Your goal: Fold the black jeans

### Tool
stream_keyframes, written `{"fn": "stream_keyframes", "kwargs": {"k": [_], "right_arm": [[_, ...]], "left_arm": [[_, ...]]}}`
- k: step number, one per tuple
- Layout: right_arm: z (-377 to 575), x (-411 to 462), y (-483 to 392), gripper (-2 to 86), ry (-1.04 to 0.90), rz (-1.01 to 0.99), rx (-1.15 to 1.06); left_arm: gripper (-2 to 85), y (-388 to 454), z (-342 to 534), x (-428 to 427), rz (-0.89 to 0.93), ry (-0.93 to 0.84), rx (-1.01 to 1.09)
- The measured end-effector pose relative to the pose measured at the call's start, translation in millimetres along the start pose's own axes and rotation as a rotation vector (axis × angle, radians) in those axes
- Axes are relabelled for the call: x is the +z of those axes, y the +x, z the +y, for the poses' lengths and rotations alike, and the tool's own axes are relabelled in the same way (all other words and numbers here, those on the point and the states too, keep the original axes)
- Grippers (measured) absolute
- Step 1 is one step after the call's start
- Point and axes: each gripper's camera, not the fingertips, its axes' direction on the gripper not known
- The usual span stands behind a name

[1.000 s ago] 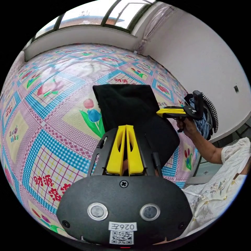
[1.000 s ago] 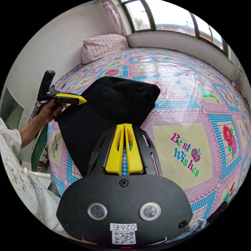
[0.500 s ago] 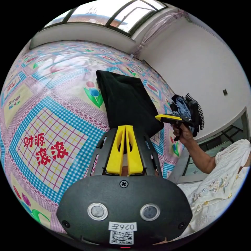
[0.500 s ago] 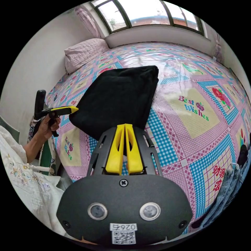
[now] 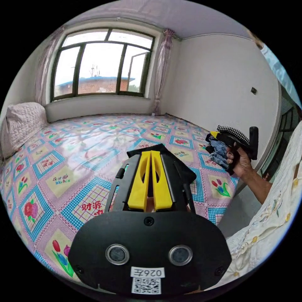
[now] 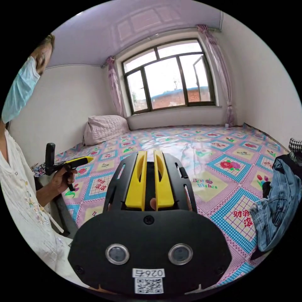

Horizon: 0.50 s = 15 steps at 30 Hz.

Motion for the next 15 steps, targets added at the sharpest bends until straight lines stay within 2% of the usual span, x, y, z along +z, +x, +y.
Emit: {"fn": "stream_keyframes", "kwargs": {"k": [3, 5, 6, 8, 10, 12, 14, 15], "right_arm": [[-19, -38, -28, 0.0, 0.104, -0.075, -0.095], [-34, -74, -37, -0.7, 0.209, -0.17, -0.094], [-36, -83, -39, -0.7, 0.246, -0.171, -0.107], [-41, -107, -44, -0.9, 0.362, -0.032, -0.171], [-44, -117, -41, -1.0, 0.424, 0.05, -0.181], [-48, -121, -24, -1.1, 0.443, 0.005, -0.139], [-49, -114, 15, -1.3, 0.405, -0.117, -0.044], [-50, -109, 26, -1.4, 0.373, -0.145, -0.028]], "left_arm": [[6.0, 9, -28, -42, 0.013, 0.246, 0.087], [4.5, 6, -42, -61, 0.09, 0.351, 0.093], [0.6, 1, -51, -69, 0.187, 0.368, 0.1], [0.0, -11, -66, -71, 0.357, 0.339, 0.1], [0.4, -32, -68, -70, 0.503, 0.453, 0.035], [2.3, -43, -65, -60, 0.547, 0.507, 0.005], [7.4, -50, -62, -40, 0.53, 0.476, -0.021], [11.6, -55, -59, -20, 0.484, 0.398, -0.062]]}}
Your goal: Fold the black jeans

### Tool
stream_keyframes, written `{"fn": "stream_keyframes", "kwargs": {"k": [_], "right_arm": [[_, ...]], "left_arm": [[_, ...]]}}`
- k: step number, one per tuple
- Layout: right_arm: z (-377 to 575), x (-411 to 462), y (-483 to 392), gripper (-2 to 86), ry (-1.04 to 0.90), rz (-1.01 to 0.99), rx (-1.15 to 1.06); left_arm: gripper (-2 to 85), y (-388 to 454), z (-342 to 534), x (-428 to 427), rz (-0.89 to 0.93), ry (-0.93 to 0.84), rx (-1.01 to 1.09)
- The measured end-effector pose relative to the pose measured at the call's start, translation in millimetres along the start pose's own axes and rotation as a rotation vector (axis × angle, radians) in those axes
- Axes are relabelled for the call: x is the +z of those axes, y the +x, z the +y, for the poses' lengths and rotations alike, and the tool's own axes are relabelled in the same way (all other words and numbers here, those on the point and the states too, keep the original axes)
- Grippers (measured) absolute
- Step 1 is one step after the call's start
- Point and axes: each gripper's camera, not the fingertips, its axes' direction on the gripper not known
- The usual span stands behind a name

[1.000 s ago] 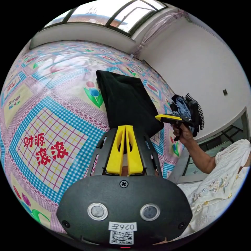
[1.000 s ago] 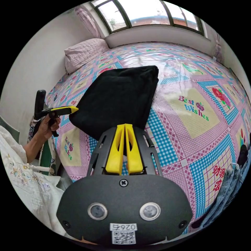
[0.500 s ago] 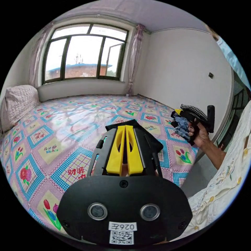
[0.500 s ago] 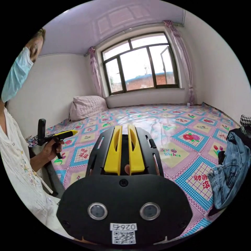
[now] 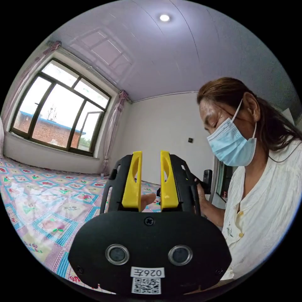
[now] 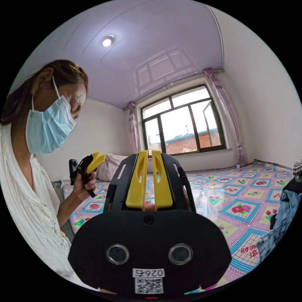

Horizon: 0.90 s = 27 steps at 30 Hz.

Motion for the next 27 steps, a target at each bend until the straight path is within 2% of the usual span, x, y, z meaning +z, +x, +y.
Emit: {"fn": "stream_keyframes", "kwargs": {"k": [2, 4, 7, 11, 18, 23, 27], "right_arm": [[16, 19, 51, -1.4, -0.156, -0.01, 0.079], [39, 33, 94, -1.2, -0.265, 0.012, 0.159], [88, 63, 167, -0.5, -0.476, 0.022, 0.311], [155, 112, 246, 3.3, -0.763, -0.033, 0.453], [220, 170, 344, 7.9, -0.918, -0.098, 0.599], [261, 196, 403, 10.2, -0.977, -0.144, 0.68], [274, 210, 423, 9.0, -0.977, -0.178, 0.687]], "left_arm": [[10.9, -24, 23, 21, -0.115, -0.141, -0.093], [5.0, -61, 65, 46, -0.27, -0.388, -0.227], [6.2, -99, 126, 60, -0.395, -0.606, -0.406], [13.5, -126, 175, 75, -0.389, -0.729, -0.592], [23.9, -155, 207, 146, -0.362, -0.897, -0.613], [23.4, -166, 226, 189, -0.316, -0.974, -0.627], [17.2, -179, 236, 215, -0.287, -1.003, -0.652]]}}
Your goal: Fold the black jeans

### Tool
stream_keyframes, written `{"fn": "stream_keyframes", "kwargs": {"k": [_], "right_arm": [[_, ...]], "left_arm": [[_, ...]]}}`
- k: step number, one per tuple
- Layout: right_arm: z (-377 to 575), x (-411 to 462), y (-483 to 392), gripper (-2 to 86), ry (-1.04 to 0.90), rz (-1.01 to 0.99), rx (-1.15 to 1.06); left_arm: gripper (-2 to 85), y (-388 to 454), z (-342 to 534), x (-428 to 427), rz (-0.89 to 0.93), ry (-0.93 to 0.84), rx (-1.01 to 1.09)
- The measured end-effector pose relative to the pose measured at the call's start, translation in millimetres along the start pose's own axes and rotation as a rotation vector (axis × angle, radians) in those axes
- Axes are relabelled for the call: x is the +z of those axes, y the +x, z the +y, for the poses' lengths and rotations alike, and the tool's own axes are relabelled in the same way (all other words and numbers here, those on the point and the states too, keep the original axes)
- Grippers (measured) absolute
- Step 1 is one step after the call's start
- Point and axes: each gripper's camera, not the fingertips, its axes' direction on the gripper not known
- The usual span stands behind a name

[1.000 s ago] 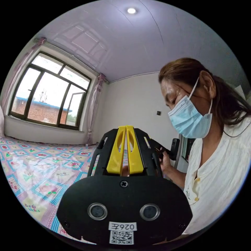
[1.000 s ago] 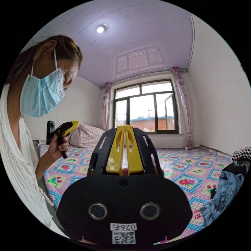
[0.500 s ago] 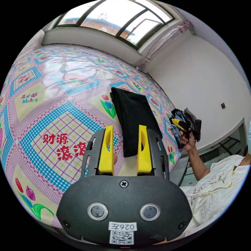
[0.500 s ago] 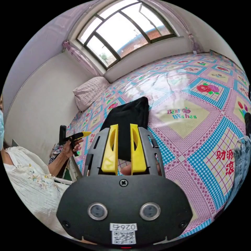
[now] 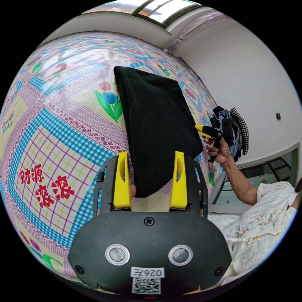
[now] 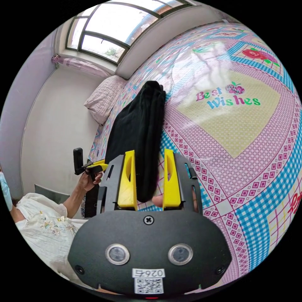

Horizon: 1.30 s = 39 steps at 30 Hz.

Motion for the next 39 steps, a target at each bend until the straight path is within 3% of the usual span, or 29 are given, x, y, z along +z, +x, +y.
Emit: {"fn": "stream_keyframes", "kwargs": {"k": [7, 18, 24, 34, 39], "right_arm": [[-27, 20, 27, 4.4, 0.007, 0.037, 0.036], [-17, 81, 42, 2.0, 0.024, -0.131, 0.21], [-25, 218, -43, 1.8, -0.092, -0.171, 0.186], [-70, 538, -256, 1.7, -0.408, -0.267, 0.023], [-83, 644, -339, 1.7, -0.471, -0.236, -0.046]], "left_arm": [[7.7, -20, -27, 13, 0.05, -0.021, -0.026], [6.2, -101, -13, -28, 0.124, -0.012, 0.007], [6.1, -205, 44, -125, 0.028, -0.001, -0.049], [6.0, -399, 164, -321, -0.205, 0.054, -0.283], [6.1, -477, 187, -377, -0.203, 0.078, -0.344]]}}
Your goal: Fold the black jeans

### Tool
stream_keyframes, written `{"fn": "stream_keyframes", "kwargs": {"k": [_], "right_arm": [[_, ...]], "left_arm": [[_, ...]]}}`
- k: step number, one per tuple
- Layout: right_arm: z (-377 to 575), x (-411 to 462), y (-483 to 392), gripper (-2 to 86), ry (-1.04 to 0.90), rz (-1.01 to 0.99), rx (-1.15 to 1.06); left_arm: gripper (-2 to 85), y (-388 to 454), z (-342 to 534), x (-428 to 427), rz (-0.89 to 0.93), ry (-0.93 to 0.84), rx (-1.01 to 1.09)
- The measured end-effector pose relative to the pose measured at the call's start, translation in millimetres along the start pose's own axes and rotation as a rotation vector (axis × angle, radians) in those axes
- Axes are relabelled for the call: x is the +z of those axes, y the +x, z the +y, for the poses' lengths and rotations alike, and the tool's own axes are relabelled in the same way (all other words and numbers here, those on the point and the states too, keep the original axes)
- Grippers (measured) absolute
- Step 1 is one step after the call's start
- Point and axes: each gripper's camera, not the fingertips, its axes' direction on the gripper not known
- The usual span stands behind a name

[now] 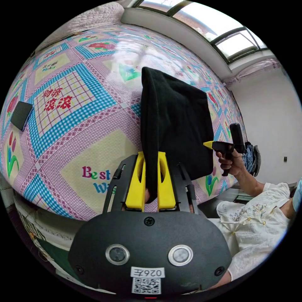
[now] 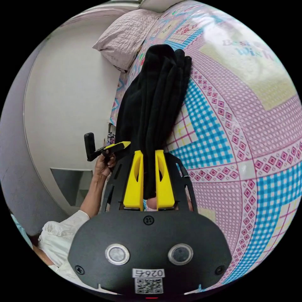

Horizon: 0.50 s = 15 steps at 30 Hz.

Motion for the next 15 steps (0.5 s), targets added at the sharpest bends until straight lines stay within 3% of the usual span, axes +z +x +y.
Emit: {"fn": "stream_keyframes", "kwargs": {"k": [10, 15], "right_arm": [[-49, 103, -43, 2.0, 0.007, 0.029, -0.015], [-8, 100, -19, 1.3, 0.037, -0.078, 0.046]], "left_arm": [[7.5, -78, -13, -33, 0.029, -0.022, -0.009], [12.2, -106, 24, -51, 0.094, 0.102, -0.08]]}}
